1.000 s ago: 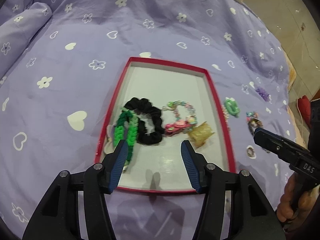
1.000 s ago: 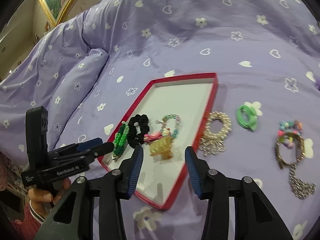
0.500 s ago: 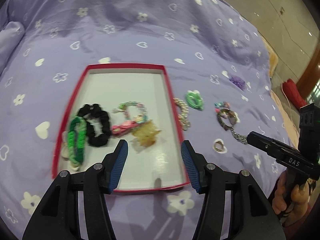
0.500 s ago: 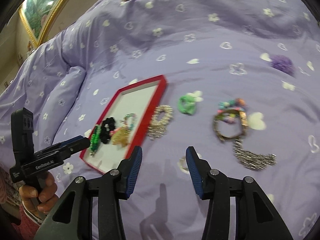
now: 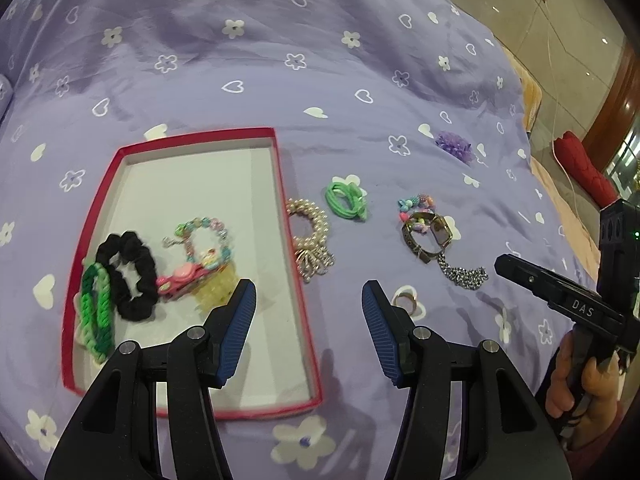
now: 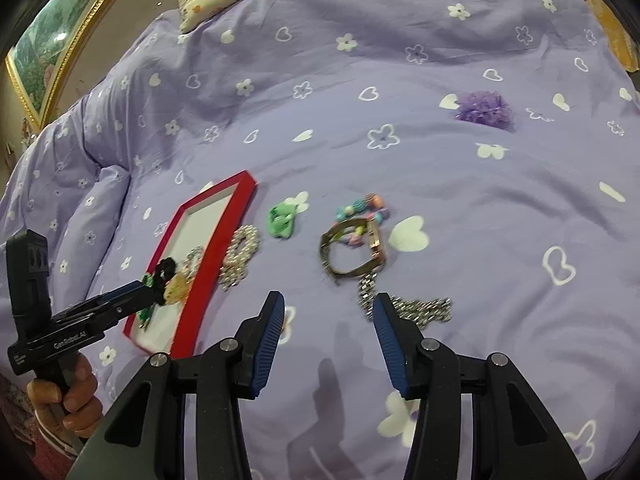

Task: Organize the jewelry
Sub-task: 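Move the left tool to the mint green hair tie while the right tool reaches the gold watch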

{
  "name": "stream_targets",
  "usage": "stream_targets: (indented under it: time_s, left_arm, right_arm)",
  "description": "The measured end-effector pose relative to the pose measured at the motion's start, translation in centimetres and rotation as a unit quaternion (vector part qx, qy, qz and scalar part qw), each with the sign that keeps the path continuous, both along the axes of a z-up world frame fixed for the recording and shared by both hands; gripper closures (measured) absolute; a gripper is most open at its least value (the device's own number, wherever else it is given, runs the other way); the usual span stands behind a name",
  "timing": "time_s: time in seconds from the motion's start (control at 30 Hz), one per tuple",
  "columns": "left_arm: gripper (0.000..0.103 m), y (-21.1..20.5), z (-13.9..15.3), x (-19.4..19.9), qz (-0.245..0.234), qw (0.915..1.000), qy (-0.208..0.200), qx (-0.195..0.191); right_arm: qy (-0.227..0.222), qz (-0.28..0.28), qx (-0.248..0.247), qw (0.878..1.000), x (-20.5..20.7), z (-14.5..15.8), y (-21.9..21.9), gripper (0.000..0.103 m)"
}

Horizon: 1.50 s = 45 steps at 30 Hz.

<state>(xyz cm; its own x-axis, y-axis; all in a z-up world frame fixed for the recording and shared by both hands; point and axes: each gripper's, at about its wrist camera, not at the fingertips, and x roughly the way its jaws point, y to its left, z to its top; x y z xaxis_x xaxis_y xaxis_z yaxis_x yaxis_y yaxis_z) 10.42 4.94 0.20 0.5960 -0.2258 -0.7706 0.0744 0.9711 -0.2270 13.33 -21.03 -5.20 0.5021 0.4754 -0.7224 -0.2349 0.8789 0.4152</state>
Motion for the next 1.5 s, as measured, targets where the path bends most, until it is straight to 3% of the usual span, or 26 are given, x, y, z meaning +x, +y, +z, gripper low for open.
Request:
stream_targets:
  time_s: [0.5, 0.93, 1.0, 1.03, 1.13, 1.23, 1.33, 1.5]
  left_arm:
    - [0.049, -4.6, -1.6, 7.7, -0.040, 0.9984, 0.019, 0.035]
    - [0.049, -7.7, -5.6, 14.7, -0.055, 0.9936, 0.075, 0.063]
    - [0.057, -7.9, -5.9, 15.0, -0.057, 0.9929, 0.078, 0.069]
    - [0.068, -8.0, -6.1, 15.1, -0.059, 0.9924, 0.081, 0.072]
    - [0.087, -8.3, -6.3, 15.0, -0.066, 0.9921, 0.078, 0.073]
    - [0.090, -8.4, -5.9, 14.7, -0.073, 0.9922, 0.067, 0.075]
    - [0.091, -8.2, -5.2, 14.1, -0.076, 0.9938, 0.053, 0.062]
    - [0.092, -6.8, -4.0, 12.9, -0.069, 0.9965, 0.041, 0.021]
  right_arm:
    - [0.019, 0.002, -0.018, 1.000, 4.8, -2.6, 0.9, 0.056]
    - [0.051, 0.002, -0.009, 0.999, 7.4, -5.1, 0.6, 0.057]
    - [0.053, 0.000, -0.010, 0.999, 7.6, -5.4, 0.5, 0.059]
    - [0.055, -0.001, -0.010, 0.998, 7.6, -5.5, 0.4, 0.060]
    - [0.057, -0.003, -0.013, 0.998, 7.8, -5.8, 0.4, 0.065]
    - [0.056, -0.002, -0.026, 0.998, 7.9, -6.1, 0.8, 0.071]
    - [0.056, 0.000, -0.033, 0.998, 7.9, -6.1, 1.1, 0.091]
    - [0.034, -0.003, -0.050, 0.998, 7.1, -4.8, 1.3, 0.093]
